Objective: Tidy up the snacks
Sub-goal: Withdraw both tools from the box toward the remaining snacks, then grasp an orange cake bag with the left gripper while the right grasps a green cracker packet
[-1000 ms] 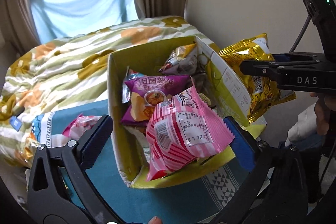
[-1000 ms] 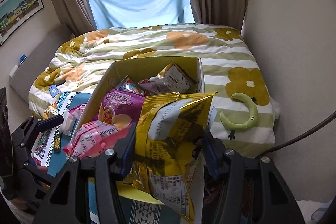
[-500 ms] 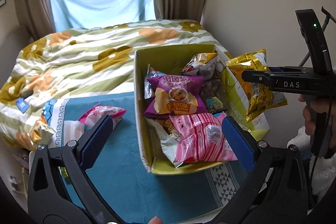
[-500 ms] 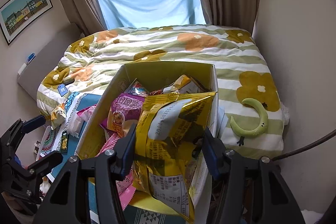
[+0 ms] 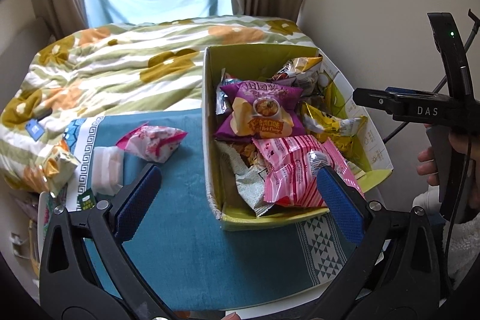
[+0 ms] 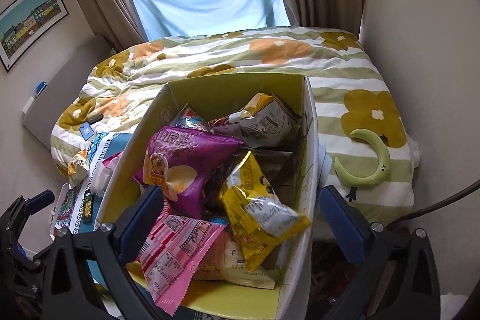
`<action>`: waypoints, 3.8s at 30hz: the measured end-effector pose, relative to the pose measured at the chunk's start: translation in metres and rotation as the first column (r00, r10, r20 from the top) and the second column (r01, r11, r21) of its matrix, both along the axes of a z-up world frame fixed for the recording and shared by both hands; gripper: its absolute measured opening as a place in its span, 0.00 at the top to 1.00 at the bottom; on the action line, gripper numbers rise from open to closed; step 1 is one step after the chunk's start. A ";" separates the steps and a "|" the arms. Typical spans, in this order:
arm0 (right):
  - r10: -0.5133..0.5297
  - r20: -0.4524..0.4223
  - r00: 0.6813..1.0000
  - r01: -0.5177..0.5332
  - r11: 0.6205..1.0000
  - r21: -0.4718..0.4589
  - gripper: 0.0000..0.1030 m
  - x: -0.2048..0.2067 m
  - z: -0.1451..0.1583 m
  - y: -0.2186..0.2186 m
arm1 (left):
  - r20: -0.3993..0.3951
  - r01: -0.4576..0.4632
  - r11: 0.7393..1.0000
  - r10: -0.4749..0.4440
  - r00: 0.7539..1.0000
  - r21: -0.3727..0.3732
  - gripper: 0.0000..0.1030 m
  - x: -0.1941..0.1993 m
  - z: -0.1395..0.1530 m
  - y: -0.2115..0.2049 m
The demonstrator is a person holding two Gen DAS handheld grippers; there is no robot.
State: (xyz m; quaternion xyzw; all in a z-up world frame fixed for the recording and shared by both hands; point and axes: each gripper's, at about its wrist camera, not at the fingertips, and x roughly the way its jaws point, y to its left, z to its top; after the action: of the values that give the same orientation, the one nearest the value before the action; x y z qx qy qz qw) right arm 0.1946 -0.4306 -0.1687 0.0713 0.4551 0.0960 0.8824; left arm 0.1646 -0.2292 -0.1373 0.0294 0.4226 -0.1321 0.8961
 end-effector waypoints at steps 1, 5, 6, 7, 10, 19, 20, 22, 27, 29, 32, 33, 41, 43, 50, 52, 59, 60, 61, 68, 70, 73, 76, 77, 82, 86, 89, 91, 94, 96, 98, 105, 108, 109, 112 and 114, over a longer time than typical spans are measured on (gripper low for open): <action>0.001 0.001 1.000 -0.001 1.000 -0.003 0.00 -0.001 0.002 0.000 | 0.005 0.002 1.000 -0.002 1.000 -0.001 0.01 -0.001 0.002 0.001; 0.004 0.024 1.000 -0.003 1.000 -0.012 0.00 -0.008 0.015 0.003 | 0.023 0.009 1.000 -0.009 1.000 -0.002 0.01 -0.005 0.012 0.003; 0.004 0.031 0.999 -0.003 1.000 -0.018 0.00 -0.011 0.018 0.005 | 0.028 0.010 1.000 -0.010 1.000 -0.002 0.01 -0.005 0.014 0.004; 0.006 0.037 0.999 -0.005 1.000 -0.027 0.00 -0.013 0.022 0.007 | 0.031 0.012 1.000 -0.012 0.999 -0.003 0.01 -0.006 0.017 0.005; 0.011 0.063 0.998 -0.008 0.999 -0.050 0.00 -0.023 0.035 0.015 | 0.037 0.009 1.000 -0.009 0.999 -0.008 0.01 -0.008 0.023 0.009; 0.025 0.124 0.992 -0.018 0.998 -0.058 0.00 -0.044 0.068 0.046 | 0.074 -0.013 1.000 0.013 0.997 0.002 0.01 -0.025 0.047 0.048; 0.024 0.134 0.991 -0.017 0.998 -0.055 0.00 -0.046 0.071 0.051 | 0.081 -0.018 1.000 0.018 0.997 0.003 0.01 -0.028 0.050 0.054; 0.018 0.152 0.988 -0.011 0.999 -0.049 0.00 -0.051 0.078 0.060 | 0.100 -0.025 1.000 0.025 0.995 -0.004 0.01 -0.034 0.055 0.069; -0.027 0.191 0.981 0.039 0.997 -0.061 0.00 -0.062 0.090 0.090 | 0.138 -0.041 0.999 0.041 0.990 -0.003 0.01 -0.047 0.061 0.116; -0.049 0.206 0.977 0.063 0.996 -0.061 0.00 -0.068 0.094 0.105 | 0.142 -0.042 0.999 0.044 0.989 -0.016 0.01 -0.046 0.063 0.141; -0.089 0.243 0.966 0.107 0.992 -0.064 0.00 -0.078 0.101 0.129 | 0.149 -0.037 0.999 0.040 0.988 -0.022 0.01 -0.044 0.063 0.180; -0.097 0.252 0.963 0.116 0.991 -0.061 0.00 -0.082 0.102 0.139 | 0.149 -0.035 0.999 0.037 0.988 -0.015 0.01 -0.042 0.063 0.193; -0.144 0.247 0.958 0.167 0.983 -0.075 0.00 -0.096 0.090 0.228 | 0.121 0.024 1.000 -0.024 0.992 0.006 0.01 -0.015 0.052 0.297; -0.142 0.237 0.961 0.165 0.983 -0.082 0.00 -0.097 0.081 0.253 | 0.111 0.053 0.998 -0.055 0.992 0.023 0.01 -0.006 0.044 0.318; -0.146 0.180 0.973 0.158 0.986 -0.058 0.00 -0.086 0.036 0.325 | 0.046 0.164 0.984 -0.168 0.985 0.073 0.01 0.041 0.006 0.373; -0.157 0.163 0.974 0.165 0.985 -0.040 0.00 -0.083 0.021 0.341 | 0.022 0.201 0.976 -0.204 0.979 0.078 0.01 0.057 -0.010 0.383; -0.133 0.076 0.988 0.138 0.988 -0.067 0.00 -0.069 -0.034 0.391 | -0.070 0.320 0.943 -0.314 0.947 0.091 0.01 0.107 -0.064 0.393; -0.117 0.056 0.992 0.121 0.989 -0.080 0.00 -0.066 -0.042 0.399 | -0.084 0.335 0.937 -0.328 0.941 0.096 0.01 0.113 -0.072 0.392; -0.104 0.032 0.994 0.106 0.990 -0.097 0.00 -0.062 -0.052 0.405 | -0.100 0.350 0.931 -0.340 0.935 0.102 0.01 0.120 -0.080 0.391; -0.008 -0.086 0.996 -0.005 0.989 -0.147 0.00 -0.039 -0.102 0.437 | -0.200 0.410 0.906 -0.384 0.901 0.105 0.01 0.152 -0.133 0.379; 0.019 -0.107 0.994 -0.036 0.986 -0.162 0.00 -0.032 -0.113 0.445 | -0.218 0.419 0.902 -0.389 0.895 0.109 0.01 0.157 -0.145 0.377; 0.063 -0.129 0.990 -0.086 0.980 -0.182 0.00 -0.024 -0.125 0.457 | -0.237 0.422 0.900 -0.389 0.890 0.109 0.01 0.163 -0.156 0.374; 0.105 -0.149 0.983 -0.136 0.967 -0.217 0.05 -0.017 -0.134 0.467 | -0.258 0.417 0.903 -0.380 0.888 0.107 0.03 0.170 -0.167 0.374; 0.116 -0.160 0.980 -0.151 0.963 -0.224 0.06 -0.016 -0.138 0.471 | -0.269 0.415 0.903 -0.376 0.887 0.106 0.12 0.173 -0.170 0.374; 0.144 -0.187 0.972 -0.188 0.951 -0.245 0.13 -0.011 -0.150 0.476 | -0.300 0.420 0.902 -0.376 0.876 0.095 0.20 0.179 -0.180 0.373; 0.146 -0.202 0.968 -0.194 0.950 -0.243 0.15 -0.008 -0.156 0.477 | -0.324 0.456 0.882 -0.399 0.858 0.121 0.37 0.174 -0.188 0.365; 0.145 -0.207 0.967 -0.195 0.950 -0.244 0.17 -0.006 -0.159 0.479 | -0.316 0.456 0.882 -0.401 0.860 0.121 0.38 0.172 -0.189 0.366; 0.149 -0.224 0.963 -0.202 0.950 -0.239 0.31 -0.006 -0.162 0.480 | -0.317 0.449 0.887 -0.397 0.861 0.108 0.39 0.172 -0.189 0.367; 0.147 -0.228 0.963 -0.199 0.954 -0.225 0.36 -0.004 -0.164 0.479 | -0.317 0.445 0.890 -0.395 0.862 0.099 0.40 0.172 -0.188 0.369; 0.148 -0.225 0.963 -0.198 0.954 -0.223 0.36 -0.003 -0.164 0.480 | -0.317 0.444 0.891 -0.395 0.862 0.098 0.40 0.172 -0.188 0.370; 0.151 -0.222 0.963 -0.199 0.956 -0.216 0.38 -0.001 -0.165 0.481 | -0.321 0.443 0.892 -0.393 0.862 0.096 0.40 0.172 -0.188 0.372; 0.171 -0.213 0.962 -0.215 0.955 -0.204 0.51 -0.001 -0.162 0.488 | -0.321 0.437 0.894 -0.387 0.864 0.098 0.41 0.171 -0.186 0.372; 0.183 -0.208 0.961 -0.226 0.952 -0.206 0.59 -0.003 -0.161 0.492 | -0.321 0.422 0.902 -0.374 0.870 0.092 0.41 0.171 -0.184 0.373; 0.182 -0.207 0.961 -0.225 0.952 -0.206 0.59 -0.003 -0.161 0.492 | -0.322 0.418 0.904 -0.371 0.871 0.090 0.41 0.171 -0.184 0.374; 0.171 -0.205 0.964 -0.212 0.957 -0.199 0.60 -0.003 -0.160 0.492 | -0.313 0.415 0.905 -0.369 0.875 0.092 0.41 0.167 -0.180 0.375; 0.169 -0.203 0.964 -0.208 0.960 -0.188 0.61 -0.002 -0.160 0.491 | -0.301 0.411 0.907 -0.368 0.880 0.093 0.41 0.165 -0.175 0.375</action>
State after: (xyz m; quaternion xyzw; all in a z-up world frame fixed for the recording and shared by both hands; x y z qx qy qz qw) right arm 0.1922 0.0607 -0.3288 -0.0562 0.5475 0.1249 0.8255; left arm 0.3294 0.1458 -0.3120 0.1645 0.5379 -0.2797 0.7781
